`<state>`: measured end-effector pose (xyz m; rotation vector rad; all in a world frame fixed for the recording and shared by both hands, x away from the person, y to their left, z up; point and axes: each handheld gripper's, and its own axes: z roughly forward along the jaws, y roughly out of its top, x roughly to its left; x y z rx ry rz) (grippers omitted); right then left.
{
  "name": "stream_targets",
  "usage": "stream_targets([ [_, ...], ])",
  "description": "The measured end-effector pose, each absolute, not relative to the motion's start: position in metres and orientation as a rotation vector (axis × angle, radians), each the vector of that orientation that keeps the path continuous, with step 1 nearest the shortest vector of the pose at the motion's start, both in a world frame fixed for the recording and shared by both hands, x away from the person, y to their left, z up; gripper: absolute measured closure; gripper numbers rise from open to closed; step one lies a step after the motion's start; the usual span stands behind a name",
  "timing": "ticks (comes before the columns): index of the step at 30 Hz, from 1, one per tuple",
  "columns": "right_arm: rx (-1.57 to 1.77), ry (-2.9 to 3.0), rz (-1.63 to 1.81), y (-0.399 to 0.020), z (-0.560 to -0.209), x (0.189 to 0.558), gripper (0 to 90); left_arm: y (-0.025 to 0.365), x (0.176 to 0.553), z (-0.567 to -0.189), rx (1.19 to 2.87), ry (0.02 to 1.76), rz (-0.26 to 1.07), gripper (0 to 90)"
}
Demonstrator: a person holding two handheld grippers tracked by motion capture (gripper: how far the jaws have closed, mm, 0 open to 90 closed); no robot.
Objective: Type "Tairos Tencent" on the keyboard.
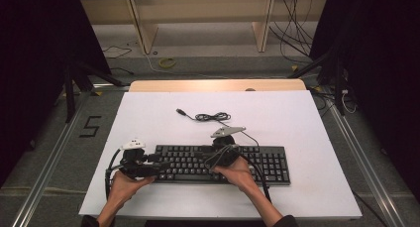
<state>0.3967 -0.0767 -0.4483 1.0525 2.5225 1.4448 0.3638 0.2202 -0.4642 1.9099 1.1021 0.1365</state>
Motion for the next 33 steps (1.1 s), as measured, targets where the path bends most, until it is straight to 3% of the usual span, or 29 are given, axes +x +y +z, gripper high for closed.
stream_targets([
  [15,1.082,2.521,1.44,-0.092,-0.449,0.383,43.5,0.212,0.373,-0.465,1.913,1.098,0.119,35.5],
  [26,1.062,2.54,1.451,-0.091,-0.45,0.376,36.6,0.203,0.383,-0.466,1.957,1.083,0.109,44.0],
  [33,1.04,2.55,1.454,-0.09,-0.45,0.372,36.1,0.195,0.388,-0.468,1.993,1.082,0.106,55.3],
])
